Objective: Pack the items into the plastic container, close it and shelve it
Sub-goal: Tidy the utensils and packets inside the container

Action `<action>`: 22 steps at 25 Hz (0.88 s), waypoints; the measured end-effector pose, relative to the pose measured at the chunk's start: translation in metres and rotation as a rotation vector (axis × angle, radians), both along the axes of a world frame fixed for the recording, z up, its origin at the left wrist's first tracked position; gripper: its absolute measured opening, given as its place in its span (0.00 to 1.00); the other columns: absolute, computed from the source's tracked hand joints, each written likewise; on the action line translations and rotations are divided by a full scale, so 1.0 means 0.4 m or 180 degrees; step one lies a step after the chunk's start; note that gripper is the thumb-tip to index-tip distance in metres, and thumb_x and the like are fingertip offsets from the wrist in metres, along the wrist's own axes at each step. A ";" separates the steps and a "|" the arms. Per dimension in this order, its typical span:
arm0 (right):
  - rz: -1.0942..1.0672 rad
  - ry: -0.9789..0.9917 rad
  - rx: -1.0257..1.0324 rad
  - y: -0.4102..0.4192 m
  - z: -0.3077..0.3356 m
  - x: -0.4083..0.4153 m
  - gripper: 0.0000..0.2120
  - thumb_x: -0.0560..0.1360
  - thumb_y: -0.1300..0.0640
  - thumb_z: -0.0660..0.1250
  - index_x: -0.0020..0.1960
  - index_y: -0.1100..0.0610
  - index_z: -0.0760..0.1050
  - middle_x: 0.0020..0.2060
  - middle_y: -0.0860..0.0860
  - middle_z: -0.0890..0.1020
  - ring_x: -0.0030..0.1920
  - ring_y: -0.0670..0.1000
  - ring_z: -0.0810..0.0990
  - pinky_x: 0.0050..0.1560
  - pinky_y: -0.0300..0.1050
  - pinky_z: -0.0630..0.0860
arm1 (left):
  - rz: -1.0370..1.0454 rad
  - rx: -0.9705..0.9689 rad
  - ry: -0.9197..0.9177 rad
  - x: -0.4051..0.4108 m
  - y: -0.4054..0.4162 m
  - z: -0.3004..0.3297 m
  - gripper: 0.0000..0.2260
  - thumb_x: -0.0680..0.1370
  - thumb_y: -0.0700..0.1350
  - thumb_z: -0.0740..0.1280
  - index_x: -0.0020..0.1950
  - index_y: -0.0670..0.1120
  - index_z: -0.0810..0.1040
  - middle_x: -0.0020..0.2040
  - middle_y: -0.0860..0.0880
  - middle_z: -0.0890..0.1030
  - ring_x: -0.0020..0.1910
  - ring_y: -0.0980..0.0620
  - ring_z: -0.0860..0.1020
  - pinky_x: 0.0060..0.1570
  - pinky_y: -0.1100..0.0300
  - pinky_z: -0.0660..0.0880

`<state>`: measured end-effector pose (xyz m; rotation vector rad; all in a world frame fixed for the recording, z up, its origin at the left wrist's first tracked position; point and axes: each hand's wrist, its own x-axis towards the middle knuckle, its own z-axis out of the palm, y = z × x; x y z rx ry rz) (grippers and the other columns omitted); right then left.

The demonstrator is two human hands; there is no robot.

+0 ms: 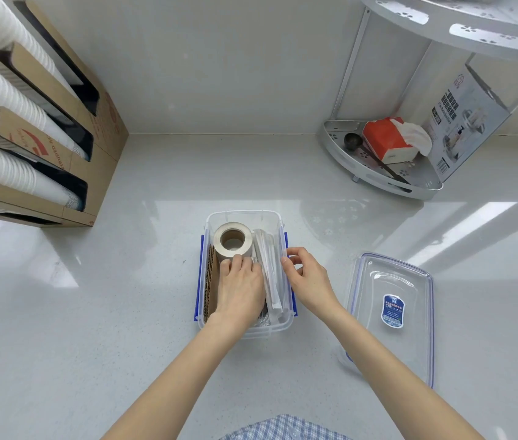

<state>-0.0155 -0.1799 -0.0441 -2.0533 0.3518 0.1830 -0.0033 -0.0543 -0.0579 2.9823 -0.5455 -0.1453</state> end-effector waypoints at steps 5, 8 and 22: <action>-0.0032 -0.0002 0.0036 0.000 -0.002 0.001 0.14 0.78 0.53 0.57 0.61 0.56 0.69 0.57 0.55 0.76 0.42 0.49 0.74 0.35 0.30 0.68 | -0.0182 -0.0205 0.0227 0.006 -0.010 -0.001 0.15 0.77 0.42 0.54 0.63 0.45 0.66 0.61 0.47 0.75 0.61 0.45 0.66 0.59 0.51 0.58; -0.0029 -0.0019 0.0044 -0.001 -0.003 -0.001 0.14 0.78 0.53 0.57 0.61 0.56 0.69 0.57 0.55 0.76 0.44 0.50 0.75 0.41 0.36 0.71 | -0.0294 -0.0197 0.0271 0.009 -0.007 -0.002 0.15 0.77 0.43 0.54 0.64 0.46 0.67 0.61 0.47 0.77 0.61 0.44 0.67 0.58 0.50 0.60; -0.0194 -0.0053 -0.0070 -0.062 0.018 -0.023 0.15 0.78 0.53 0.56 0.62 0.56 0.69 0.52 0.52 0.76 0.48 0.51 0.75 0.49 0.42 0.68 | 0.0205 -0.1331 0.0013 0.000 0.076 0.098 0.14 0.77 0.44 0.55 0.61 0.48 0.72 0.60 0.50 0.77 0.60 0.50 0.70 0.53 0.59 0.57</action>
